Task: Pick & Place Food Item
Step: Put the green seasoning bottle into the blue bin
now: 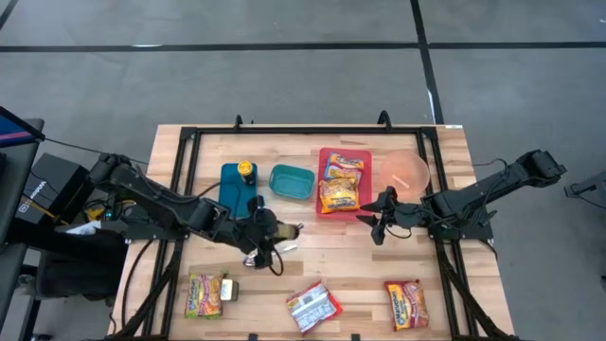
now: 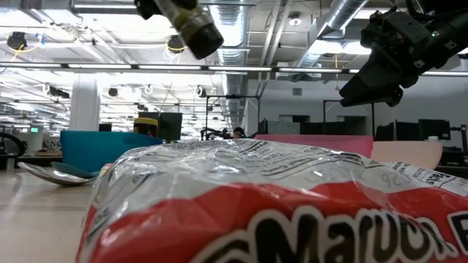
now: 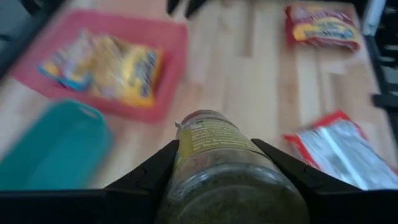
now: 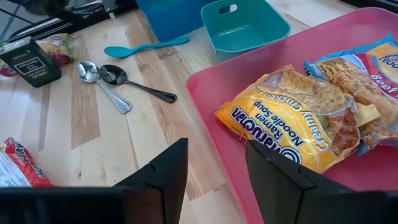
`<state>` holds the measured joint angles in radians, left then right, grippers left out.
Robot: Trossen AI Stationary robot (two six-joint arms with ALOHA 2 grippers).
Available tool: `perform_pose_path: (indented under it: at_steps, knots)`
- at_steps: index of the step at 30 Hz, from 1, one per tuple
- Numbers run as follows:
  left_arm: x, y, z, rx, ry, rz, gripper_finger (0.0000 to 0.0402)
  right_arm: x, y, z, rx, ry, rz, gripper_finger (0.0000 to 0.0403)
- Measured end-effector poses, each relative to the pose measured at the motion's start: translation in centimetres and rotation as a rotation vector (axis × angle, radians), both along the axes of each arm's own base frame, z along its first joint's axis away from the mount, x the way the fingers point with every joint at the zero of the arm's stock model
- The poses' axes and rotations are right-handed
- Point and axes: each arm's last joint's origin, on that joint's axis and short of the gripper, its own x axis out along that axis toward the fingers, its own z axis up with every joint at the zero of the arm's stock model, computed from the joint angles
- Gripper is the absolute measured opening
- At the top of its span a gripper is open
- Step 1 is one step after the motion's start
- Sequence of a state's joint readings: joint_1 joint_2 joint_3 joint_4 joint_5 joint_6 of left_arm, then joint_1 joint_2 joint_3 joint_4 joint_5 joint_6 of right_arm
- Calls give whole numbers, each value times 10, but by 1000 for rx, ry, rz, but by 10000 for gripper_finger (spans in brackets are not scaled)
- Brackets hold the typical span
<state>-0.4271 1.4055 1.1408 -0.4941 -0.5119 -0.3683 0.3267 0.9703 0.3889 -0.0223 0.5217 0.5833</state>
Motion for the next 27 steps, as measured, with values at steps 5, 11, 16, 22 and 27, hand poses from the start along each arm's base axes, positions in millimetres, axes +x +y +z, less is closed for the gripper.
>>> perform_pose_path:
  at_steps: [5, 11, 16, 22, 27]
  knots:
    - [5, 2, 1, 126, -43, 29, 177, 0, 0, 0, 17, -6, -10, 156]
    - [7, 8, -13, 215, -100, 85, 174, 0, 0, 0, 25, -8, -17, 156]
    - [11, 20, -34, 231, -178, 102, 175, 0, 0, 0, 31, -11, -21, 156]
    - [13, 32, -47, 219, -308, 136, 174, 0, 0, 1, 72, -28, -45, 156]
    - [12, 40, -57, 168, -415, 119, 174, 0, 0, 1, 106, -39, -65, 156]
